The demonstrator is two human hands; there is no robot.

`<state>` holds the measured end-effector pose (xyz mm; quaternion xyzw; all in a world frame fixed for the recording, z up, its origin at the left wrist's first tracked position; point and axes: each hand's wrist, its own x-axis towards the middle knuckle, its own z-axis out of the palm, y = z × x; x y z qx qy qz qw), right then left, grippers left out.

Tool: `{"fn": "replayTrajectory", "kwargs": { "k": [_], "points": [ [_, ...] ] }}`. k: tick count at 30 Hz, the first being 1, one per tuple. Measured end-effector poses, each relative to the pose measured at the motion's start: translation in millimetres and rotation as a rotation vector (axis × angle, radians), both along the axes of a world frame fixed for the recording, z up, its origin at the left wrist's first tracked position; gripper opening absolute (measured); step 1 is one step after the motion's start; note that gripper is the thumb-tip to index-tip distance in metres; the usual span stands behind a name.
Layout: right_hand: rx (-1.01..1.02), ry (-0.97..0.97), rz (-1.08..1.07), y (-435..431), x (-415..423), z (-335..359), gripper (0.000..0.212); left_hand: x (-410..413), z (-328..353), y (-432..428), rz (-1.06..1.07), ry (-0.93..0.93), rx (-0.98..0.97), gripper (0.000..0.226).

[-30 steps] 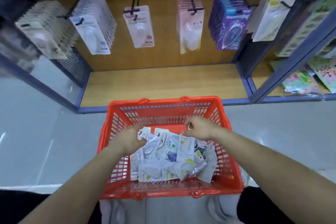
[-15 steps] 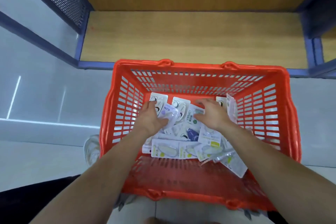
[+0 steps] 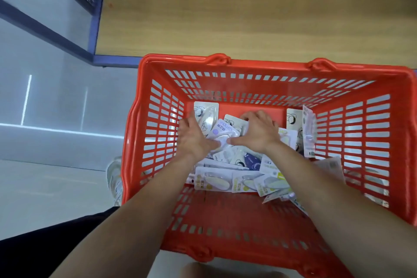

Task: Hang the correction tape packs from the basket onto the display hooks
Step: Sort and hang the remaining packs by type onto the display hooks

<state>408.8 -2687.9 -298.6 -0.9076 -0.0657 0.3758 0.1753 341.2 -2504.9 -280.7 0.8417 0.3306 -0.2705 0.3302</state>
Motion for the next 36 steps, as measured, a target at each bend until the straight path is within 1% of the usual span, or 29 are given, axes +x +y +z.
{"fn": "replayTrajectory", "kwargs": {
  "k": [2, 4, 5, 8, 9, 10, 12, 14, 17, 20, 22, 24, 27, 29, 32, 36],
  "points": [
    [0.013, 0.004, 0.008, -1, 0, 2, 0.085, 1, 0, 0, 0.008, -0.001, -0.023, 0.131],
    [0.045, 0.018, -0.005, -2, 0, 4, 0.076, 1, 1, 0, 0.061, -0.037, -0.068, 0.119],
    [0.072, 0.037, -0.014, -2, -1, 6, 0.072, 1, 2, 1, 0.091, -0.063, -0.091, 0.106],
    [0.159, 0.082, -0.056, -4, -4, 12, 0.063, 1, 2, 5, 0.173, -0.166, -0.15, 0.043],
    [0.176, 0.086, -0.058, -5, -3, 16, 0.061, 1, 5, 6, 0.19, -0.18, -0.166, 0.031],
    [0.19, 0.094, -0.054, -6, -2, 19, 0.06, 1, 8, 7, 0.203, -0.19, -0.186, 0.027],
    [0.229, 0.111, -0.059, -11, 2, 28, 0.052, 2, 14, 8, 0.22, -0.218, -0.232, 0.028],
    [0.306, 0.111, -0.116, -21, 5, 41, 0.042, 2, 23, 9, 0.214, -0.263, -0.269, 0.031],
    [0.382, 0.046, -0.215, -36, 9, 59, 0.041, 3, 37, 12, 0.15, -0.335, -0.306, 0.03],
    [0.392, -0.014, -0.267, -45, 9, 72, 0.045, 6, 59, 16, 0.047, -0.376, -0.359, 0.025],
    [0.416, -0.031, -0.308, -49, 9, 79, 0.043, 6, 72, 19, 0.02, -0.362, -0.435, 0.025],
    [0.478, -0.015, -0.361, -50, 8, 87, 0.036, 4, 83, 18, 0.021, -0.313, -0.533, 0.023],
    [0.585, 0.066, -0.412, -48, 6, 102, 0.035, 1, 86, 13, -0.01, -0.267, -0.554, 0.023],
    [0.616, 0.103, -0.413, -47, 4, 108, 0.034, 0, 88, 8, 0.013, -0.257, -0.576, 0.025],
    [0.668, 0.153, -0.42, -50, 3, 112, 0.025, 3, 90, -1, 0.041, -0.229, -0.655, 0.03],
    [0.764, 0.224, -0.487, -55, 0, 110, 0.025, 5, 89, -15, 0.117, -0.2, -0.745, 0.032]
  ]
}}
